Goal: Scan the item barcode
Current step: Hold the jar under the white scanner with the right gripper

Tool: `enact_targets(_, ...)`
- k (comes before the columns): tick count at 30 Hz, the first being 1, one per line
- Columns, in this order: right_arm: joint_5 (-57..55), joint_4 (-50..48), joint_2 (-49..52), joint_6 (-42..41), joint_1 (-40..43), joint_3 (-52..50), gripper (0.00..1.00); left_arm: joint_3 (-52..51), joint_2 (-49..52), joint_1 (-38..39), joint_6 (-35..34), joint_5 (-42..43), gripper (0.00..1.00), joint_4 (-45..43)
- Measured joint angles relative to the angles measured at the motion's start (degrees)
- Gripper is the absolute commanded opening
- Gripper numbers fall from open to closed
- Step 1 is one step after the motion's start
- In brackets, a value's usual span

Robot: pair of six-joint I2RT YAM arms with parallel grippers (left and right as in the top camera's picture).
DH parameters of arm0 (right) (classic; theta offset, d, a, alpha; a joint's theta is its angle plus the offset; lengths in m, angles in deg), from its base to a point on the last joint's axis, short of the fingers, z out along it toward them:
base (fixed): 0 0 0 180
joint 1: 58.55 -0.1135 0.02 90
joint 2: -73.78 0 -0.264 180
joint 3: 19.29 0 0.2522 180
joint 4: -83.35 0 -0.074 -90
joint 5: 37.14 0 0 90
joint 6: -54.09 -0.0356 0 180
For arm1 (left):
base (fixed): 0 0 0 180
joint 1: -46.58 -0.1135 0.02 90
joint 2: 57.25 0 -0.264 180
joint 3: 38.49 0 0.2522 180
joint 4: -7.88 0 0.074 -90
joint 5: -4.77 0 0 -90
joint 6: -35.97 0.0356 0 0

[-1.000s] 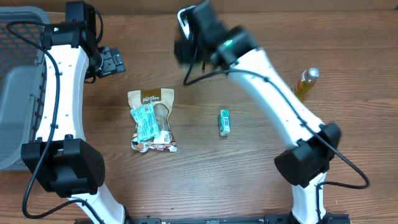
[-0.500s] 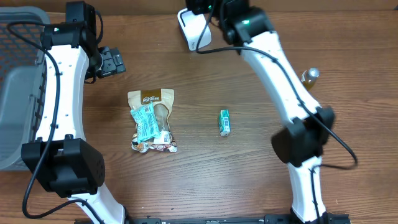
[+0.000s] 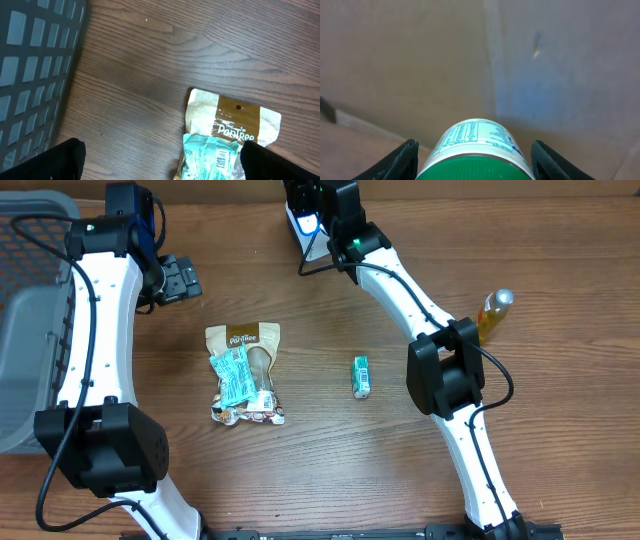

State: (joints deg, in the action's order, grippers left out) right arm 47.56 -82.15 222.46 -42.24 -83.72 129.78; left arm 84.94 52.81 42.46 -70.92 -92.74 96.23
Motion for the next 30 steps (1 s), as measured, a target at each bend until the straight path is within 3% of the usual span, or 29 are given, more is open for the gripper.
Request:
enact_targets(13, -1.6, -2.29, 0.22, 13.49, 0.39, 0.0, 0.34, 0.0, 0.0, 0.0, -0.02, -0.02, 1.0, -0.02)
enact_targets(30, -0.87, -7.78, 5.22, 15.45, 0.39, 0.0, 0.33, 0.0, 0.0, 0.0, 0.0, -0.02, 1.0, 0.0)
